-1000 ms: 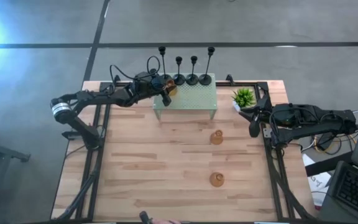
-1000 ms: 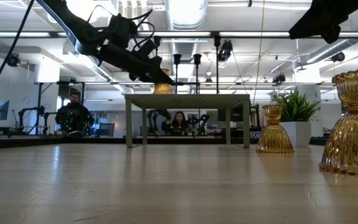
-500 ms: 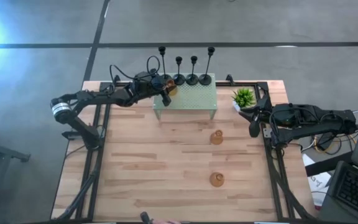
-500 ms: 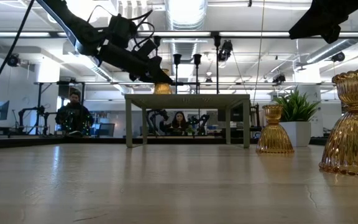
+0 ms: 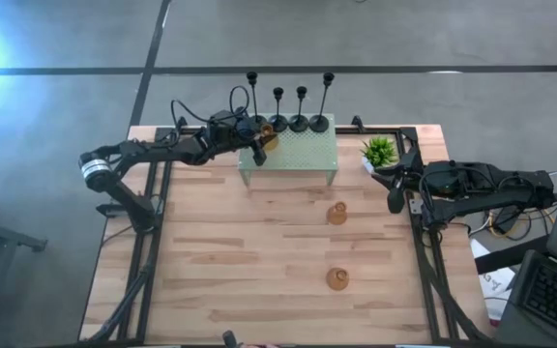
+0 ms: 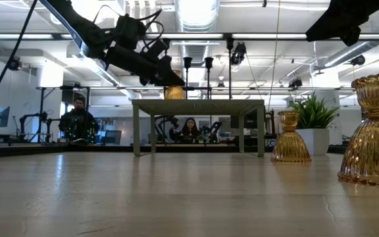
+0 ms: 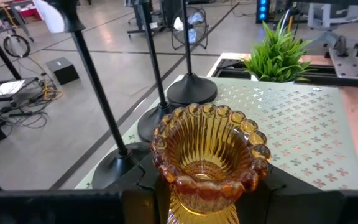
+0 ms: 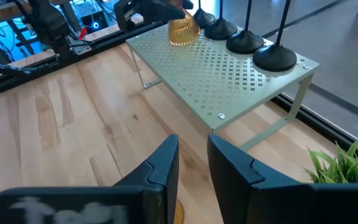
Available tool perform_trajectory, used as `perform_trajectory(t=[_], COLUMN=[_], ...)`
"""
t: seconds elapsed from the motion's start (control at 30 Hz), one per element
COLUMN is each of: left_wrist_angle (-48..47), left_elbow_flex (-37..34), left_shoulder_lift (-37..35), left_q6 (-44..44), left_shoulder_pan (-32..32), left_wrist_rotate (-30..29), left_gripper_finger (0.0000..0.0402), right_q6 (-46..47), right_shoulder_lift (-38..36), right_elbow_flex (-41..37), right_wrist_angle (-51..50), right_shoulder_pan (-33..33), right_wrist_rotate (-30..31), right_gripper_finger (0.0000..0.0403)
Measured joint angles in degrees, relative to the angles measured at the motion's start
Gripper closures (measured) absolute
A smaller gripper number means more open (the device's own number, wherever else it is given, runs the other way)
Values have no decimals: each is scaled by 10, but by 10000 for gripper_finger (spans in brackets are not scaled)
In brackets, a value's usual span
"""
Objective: Pick & Place candle stick holders
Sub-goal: Put the top orange candle holder on the shelf in front of the black candle holder
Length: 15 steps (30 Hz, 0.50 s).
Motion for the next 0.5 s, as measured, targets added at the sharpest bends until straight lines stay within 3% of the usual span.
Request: perform_trajectory(t=[0.5], left_wrist_angle=[23], left_elbow_flex=[5], left_shoulder_lift=[24], left_q6=[-26], left_shoulder_pan=[-2], left_wrist_rotate=[37], left_gripper_finger=[276], right_q6=[0], right_shoulder_lift=[0], right_elbow_flex=[0], right_wrist_angle=[0], right_shoulder_pan=[0], right_wrist_rotate=[0], right_gripper_finger=[323])
